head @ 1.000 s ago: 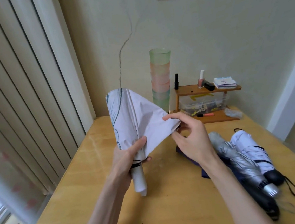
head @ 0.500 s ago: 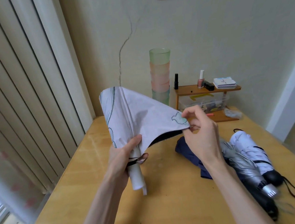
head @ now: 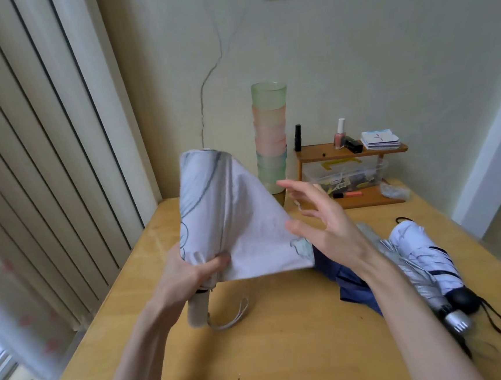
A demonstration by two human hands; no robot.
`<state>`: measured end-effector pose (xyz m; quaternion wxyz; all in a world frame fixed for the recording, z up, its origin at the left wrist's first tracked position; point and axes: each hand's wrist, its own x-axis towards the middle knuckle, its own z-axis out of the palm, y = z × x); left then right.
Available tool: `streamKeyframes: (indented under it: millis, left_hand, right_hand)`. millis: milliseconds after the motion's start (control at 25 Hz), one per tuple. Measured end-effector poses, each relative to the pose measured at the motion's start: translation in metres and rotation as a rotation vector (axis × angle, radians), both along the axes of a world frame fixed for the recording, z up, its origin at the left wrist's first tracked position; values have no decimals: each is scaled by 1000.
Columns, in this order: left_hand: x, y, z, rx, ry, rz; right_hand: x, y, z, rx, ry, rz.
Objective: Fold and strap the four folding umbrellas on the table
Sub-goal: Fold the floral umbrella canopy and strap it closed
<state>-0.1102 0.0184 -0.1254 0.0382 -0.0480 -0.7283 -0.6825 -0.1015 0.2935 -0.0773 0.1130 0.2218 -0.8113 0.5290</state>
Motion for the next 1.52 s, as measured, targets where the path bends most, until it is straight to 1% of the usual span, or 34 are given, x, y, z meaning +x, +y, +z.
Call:
streamKeyframes:
  millis: [120, 280, 400, 520, 640, 720, 760, 880, 920, 960, 1040, 1120, 1200, 1240, 1280, 1360, 1400, 1480, 1520]
  left_hand:
    - [5, 1, 0, -120, -36, -105]
    - [9, 6, 2, -171, -49, -167]
    - [9, 3, 2, -207, -29, -179]
    - [9, -3, 2, -233, -13, -189]
    - [10, -4, 3, -227, -19, -222]
    - [10, -2, 3, -233, -41, -241]
    - [10, 0, 3, -226, -53, -242]
    - [8, 3, 1, -178, -85, -228]
    - [9, 1, 2, -166, -87, -226]
    - [9, -2, 3, -166, -84, -226]
    - [10, -9, 5, -181, -73, -232]
    - [11, -12, 6, -204, -60, -237]
    - [11, -10, 5, -210, -53, -239]
    - [10, -8, 4, -206, -54, -235]
    - [9, -6, 2, -198, -53, -226]
    - [7, -5, 1, -181, -56, -181]
    - [6, -4, 1, -177, -53, -163]
    - [5, -7, 0, -187, -52, -137]
    - [4, -8, 0, -193, -54, -124]
  right_hand:
    - [-2, -11, -1, 3, -7, 19]
    - [-2, -16, -4, 2, -63, 4]
    - [-2, -14, -6, 26, -150, 51]
    - [-2, 1, -6, 149, -176, 56]
    - [3, 22, 0, 231, -189, -9]
    - [5, 30, 1, 209, -162, -18]
    - [6, 32, 2, 172, -147, 15]
    - [9, 33, 5, 11, -185, 240]
    - [10, 36, 5, -5, -204, 283]
    - [10, 39, 5, 24, -198, 277]
    - [6, 45, 3, 163, -156, 180]
    - [2, 47, 0, 273, -137, 40]
    - [-2, 44, -4, 317, -97, -118]
    - [-4, 42, -6, 282, -73, -150]
    - [-4, 38, -8, 203, -63, -134]
    - [-3, 33, -9, 30, -109, 11]
    - [-1, 32, -7, -19, -159, 101]
    - [3, 33, -7, -65, -236, 210]
    - [2, 34, -9, -45, -235, 190]
